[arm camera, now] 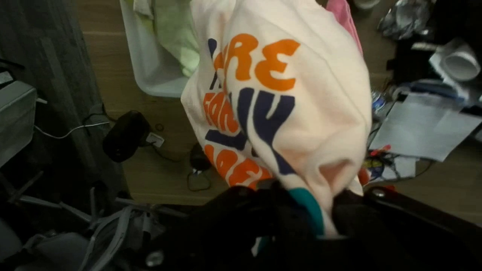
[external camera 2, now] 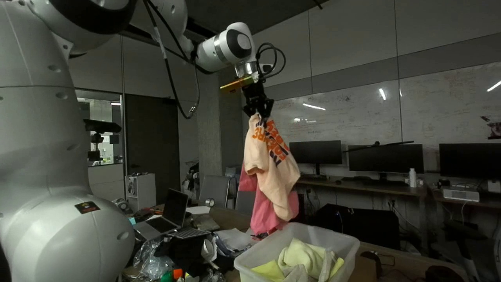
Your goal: Remove the two t-shirts and two towels from the white box and place them on the table
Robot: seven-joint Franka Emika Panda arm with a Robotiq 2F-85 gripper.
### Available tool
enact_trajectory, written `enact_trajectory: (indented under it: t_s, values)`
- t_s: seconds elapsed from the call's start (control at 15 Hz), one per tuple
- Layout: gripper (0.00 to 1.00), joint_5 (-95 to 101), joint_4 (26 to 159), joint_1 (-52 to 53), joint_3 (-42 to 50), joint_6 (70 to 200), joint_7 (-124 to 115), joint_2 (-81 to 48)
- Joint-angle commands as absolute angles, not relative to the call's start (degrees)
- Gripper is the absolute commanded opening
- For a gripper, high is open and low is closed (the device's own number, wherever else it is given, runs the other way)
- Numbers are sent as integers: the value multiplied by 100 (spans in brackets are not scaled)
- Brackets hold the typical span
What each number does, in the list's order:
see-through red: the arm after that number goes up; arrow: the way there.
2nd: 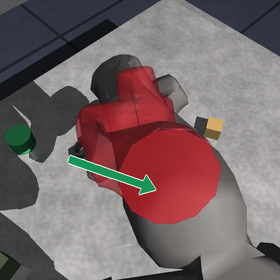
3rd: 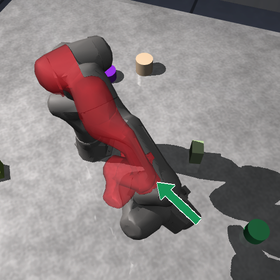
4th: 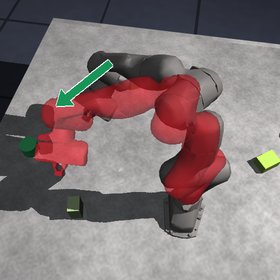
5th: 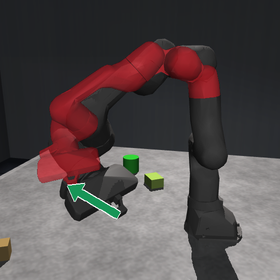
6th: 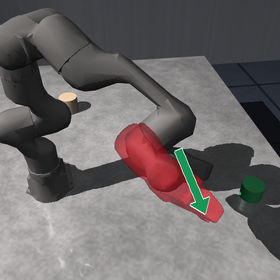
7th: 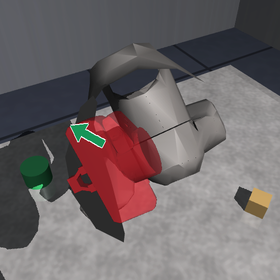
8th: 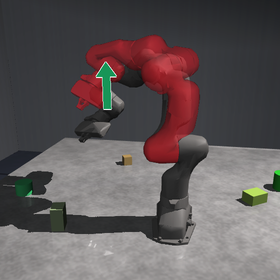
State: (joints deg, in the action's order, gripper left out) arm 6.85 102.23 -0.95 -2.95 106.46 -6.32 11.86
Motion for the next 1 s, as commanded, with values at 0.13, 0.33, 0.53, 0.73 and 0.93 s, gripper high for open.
enact_trajectory:
  t_s: [0.13, 0.33, 0.53, 0.73, 0.93]
  values:
    - [5, 267, 9198, 468, -613, 9235, 69, 488]
    - [5, 288, 8714, 705, -812, 8487, 337, -25]
    - [5, 166, 8473, 853, -918, 8309, 811, -376]
    - [5, 116, 8396, 955, -1004, 8454, 921, -578]
    - [7, 295, 8494, 1087, -1084, 8746, 740, -604]
